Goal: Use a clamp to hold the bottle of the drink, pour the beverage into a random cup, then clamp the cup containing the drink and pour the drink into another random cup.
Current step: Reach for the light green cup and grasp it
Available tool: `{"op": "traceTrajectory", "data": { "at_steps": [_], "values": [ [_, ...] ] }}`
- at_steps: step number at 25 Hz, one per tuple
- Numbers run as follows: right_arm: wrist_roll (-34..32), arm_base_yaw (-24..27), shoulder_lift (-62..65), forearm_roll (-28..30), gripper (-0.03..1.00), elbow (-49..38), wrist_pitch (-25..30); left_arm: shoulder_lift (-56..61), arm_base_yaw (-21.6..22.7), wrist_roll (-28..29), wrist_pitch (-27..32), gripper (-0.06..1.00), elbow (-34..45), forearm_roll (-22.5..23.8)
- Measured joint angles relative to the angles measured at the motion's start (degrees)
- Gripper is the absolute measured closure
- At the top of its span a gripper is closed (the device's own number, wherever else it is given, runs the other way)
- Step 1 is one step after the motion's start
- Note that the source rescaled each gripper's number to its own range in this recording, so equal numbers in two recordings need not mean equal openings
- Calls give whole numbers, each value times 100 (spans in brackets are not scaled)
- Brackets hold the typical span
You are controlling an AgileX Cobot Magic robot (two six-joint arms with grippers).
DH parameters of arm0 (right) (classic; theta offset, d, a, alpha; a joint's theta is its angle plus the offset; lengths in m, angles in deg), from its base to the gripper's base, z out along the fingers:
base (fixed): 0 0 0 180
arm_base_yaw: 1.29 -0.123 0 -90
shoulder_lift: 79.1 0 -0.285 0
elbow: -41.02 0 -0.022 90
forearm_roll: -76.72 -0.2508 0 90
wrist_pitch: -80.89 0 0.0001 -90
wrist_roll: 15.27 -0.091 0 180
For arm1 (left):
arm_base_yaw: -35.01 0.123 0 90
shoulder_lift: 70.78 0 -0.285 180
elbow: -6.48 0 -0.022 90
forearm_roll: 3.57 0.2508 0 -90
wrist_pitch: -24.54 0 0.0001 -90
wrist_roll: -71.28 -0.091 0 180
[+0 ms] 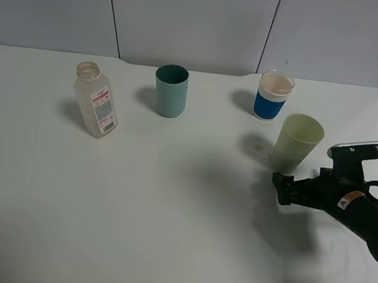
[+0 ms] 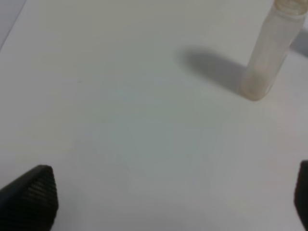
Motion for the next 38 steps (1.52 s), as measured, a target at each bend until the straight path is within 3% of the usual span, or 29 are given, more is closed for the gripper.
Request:
{"op": "traceTrajectory", "data": {
  "at_steps": [32,33,35,36,38],
  "values": [
    [539,0,96,815,2,833,66,0,0,0,0,-6,0,0],
    [544,0,96,852,4,833,66,0,0,0,0,-6,0,0],
    [558,0,96,940,20,833,66,0,0,0,0,-6,0,0],
    [558,0,96,940,20,833,66,0,0,0,0,-6,0,0],
    [559,0,96,991,57,833,66,0,0,0,0,-6,0,0]
  ]
}}
